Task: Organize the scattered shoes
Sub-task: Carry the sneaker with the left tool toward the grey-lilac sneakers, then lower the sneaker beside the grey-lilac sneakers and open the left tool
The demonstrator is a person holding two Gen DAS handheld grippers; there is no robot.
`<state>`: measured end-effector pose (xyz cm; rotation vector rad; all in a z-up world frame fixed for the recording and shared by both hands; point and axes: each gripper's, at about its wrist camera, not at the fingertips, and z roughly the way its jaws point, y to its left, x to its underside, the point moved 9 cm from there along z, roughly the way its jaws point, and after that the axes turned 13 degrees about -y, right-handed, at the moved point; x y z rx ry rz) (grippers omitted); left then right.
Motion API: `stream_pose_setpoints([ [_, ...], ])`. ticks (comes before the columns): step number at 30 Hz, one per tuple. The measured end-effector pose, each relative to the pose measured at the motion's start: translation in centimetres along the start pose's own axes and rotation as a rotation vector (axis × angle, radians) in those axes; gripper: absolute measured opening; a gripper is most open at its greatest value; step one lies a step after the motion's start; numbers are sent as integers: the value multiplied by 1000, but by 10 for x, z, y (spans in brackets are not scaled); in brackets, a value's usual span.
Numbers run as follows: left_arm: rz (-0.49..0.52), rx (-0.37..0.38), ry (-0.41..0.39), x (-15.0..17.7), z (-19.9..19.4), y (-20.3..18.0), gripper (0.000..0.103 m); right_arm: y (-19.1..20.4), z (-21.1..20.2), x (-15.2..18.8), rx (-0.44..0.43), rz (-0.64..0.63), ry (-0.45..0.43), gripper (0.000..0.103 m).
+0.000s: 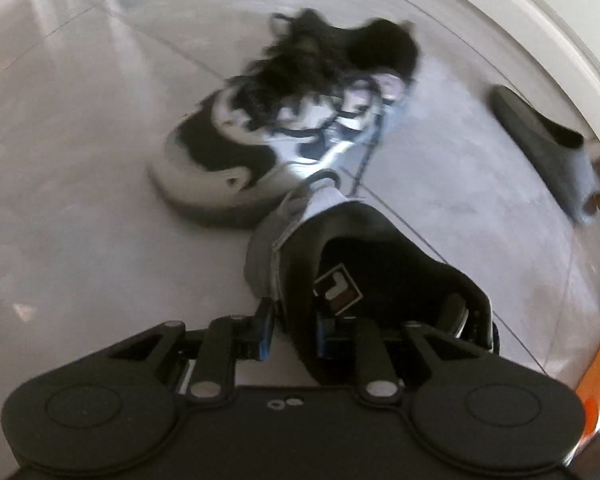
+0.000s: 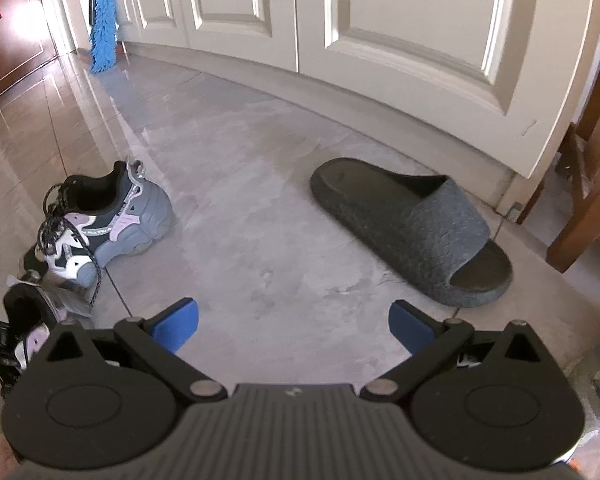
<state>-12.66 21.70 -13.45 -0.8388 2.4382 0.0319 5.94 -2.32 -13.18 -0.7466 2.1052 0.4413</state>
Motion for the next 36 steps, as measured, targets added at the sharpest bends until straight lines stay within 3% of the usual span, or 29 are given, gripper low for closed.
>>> stream_pose_setpoints([
  [5,107,-97,-138,-20,-27,14,18,7,7,-1,-31,12,-2,102],
  [7,158,-174,-217,-30,-42,27,16,12,9,-1,-48,3,-16,102],
  [10,146,-274,-263,-37,-45,43,15,19,9,-2,-68,-18,-33,102],
  [16,262,-342,-320,-79,-31,62,14,40,3,-14,-111,-114,-113,102],
  [23,435,-414,-391,-135,-9,82,14,51,8,-21,-108,-158,-114,102],
  [26,463,-369,-372,-150,26,74,14,56,13,-21,-99,-171,-94,102],
  [36,568,-242,-307,-183,86,67,15,64,28,-21,-69,-167,-35,102],
])
